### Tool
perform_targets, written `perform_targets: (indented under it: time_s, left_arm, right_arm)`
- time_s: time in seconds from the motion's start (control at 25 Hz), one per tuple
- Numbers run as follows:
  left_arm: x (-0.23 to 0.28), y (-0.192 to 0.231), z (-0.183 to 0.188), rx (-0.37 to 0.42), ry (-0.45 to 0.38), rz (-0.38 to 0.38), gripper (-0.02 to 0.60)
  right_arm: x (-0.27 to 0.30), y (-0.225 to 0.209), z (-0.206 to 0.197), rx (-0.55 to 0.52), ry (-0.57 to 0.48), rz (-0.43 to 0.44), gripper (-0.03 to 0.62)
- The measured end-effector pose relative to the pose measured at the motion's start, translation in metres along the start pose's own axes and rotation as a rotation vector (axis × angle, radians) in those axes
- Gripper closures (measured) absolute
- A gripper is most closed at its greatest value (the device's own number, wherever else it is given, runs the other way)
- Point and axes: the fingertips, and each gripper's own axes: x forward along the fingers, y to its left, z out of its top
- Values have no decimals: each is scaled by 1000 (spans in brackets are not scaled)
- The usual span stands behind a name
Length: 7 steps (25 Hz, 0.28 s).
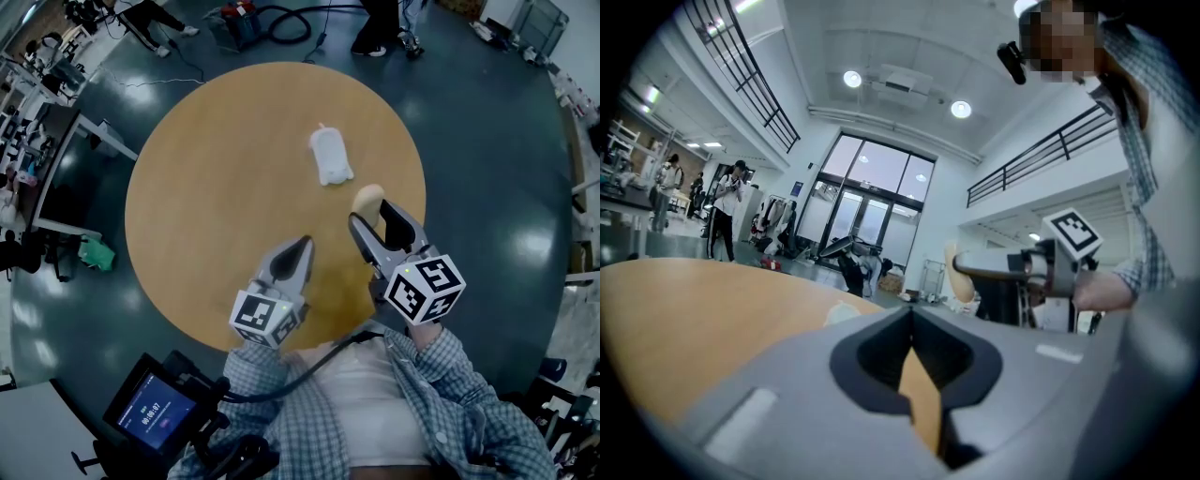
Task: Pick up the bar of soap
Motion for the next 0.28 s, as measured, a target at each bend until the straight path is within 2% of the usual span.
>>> perform_targets:
  time_s: [0.28]
  left_arm:
    - [0, -4, 0, -3, 0, -7, 583]
  right_arm:
    - [-2, 0, -1, -5, 5, -3, 335]
